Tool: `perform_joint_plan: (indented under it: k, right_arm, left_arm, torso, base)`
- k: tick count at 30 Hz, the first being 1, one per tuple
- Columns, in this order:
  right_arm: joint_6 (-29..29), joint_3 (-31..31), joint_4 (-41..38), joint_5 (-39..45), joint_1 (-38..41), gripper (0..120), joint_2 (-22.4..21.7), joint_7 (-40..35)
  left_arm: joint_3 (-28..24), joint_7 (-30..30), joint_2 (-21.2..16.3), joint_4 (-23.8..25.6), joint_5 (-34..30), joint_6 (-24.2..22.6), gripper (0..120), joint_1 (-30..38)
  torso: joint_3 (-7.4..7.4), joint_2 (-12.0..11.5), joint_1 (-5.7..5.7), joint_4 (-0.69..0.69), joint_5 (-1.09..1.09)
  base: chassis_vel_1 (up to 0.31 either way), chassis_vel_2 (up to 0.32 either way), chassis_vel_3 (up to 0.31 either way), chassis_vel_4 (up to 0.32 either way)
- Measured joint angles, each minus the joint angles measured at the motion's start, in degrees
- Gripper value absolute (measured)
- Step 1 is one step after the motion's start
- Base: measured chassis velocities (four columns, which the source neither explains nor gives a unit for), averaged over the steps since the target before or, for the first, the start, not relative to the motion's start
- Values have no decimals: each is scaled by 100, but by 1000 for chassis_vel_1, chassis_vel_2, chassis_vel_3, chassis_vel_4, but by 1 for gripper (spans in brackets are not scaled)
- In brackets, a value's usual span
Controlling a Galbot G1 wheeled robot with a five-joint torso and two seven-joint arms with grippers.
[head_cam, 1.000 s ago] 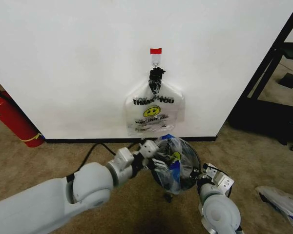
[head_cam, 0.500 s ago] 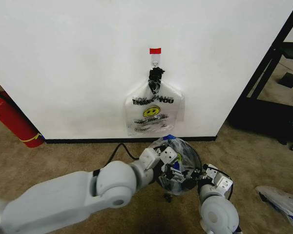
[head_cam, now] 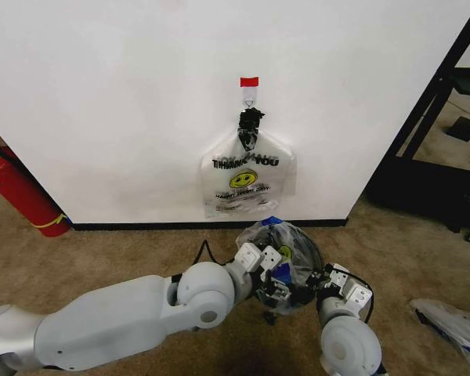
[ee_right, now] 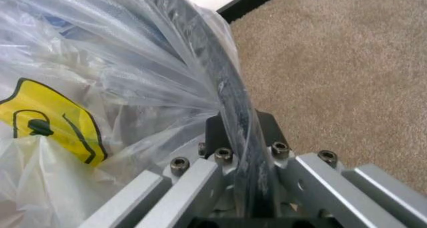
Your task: Pick up the garbage bag from the wall and place it over the trash bin.
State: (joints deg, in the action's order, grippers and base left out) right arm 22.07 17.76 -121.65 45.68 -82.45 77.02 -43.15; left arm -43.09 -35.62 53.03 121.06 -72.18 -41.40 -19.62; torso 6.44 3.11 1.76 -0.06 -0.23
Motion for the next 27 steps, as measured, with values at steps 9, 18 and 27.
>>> perform_joint_plan:
  k: [9,18,27]
  right_arm:
    - [-3,-33,0,5,22,0,-1,-25]
    - [-6,-23,-33,142,66,0,-29,-150]
    - [-21,97,-28,379,104,0,19,-297]
  left_arm:
    - [-71,4,-83,-120,1,-21,50,20]
    - [-83,29,-188,-57,-23,-37,18,41]
    - [157,114,-286,117,-8,282,0,-37]
  torso:
    - [0,0,0,0,0]
    - [0,0,0,0,0]
    - [0,0,0,-1,-1]
  base:
    - [0,0,0,0]
    - [0,0,0,0]
    - [0,0,0,0]
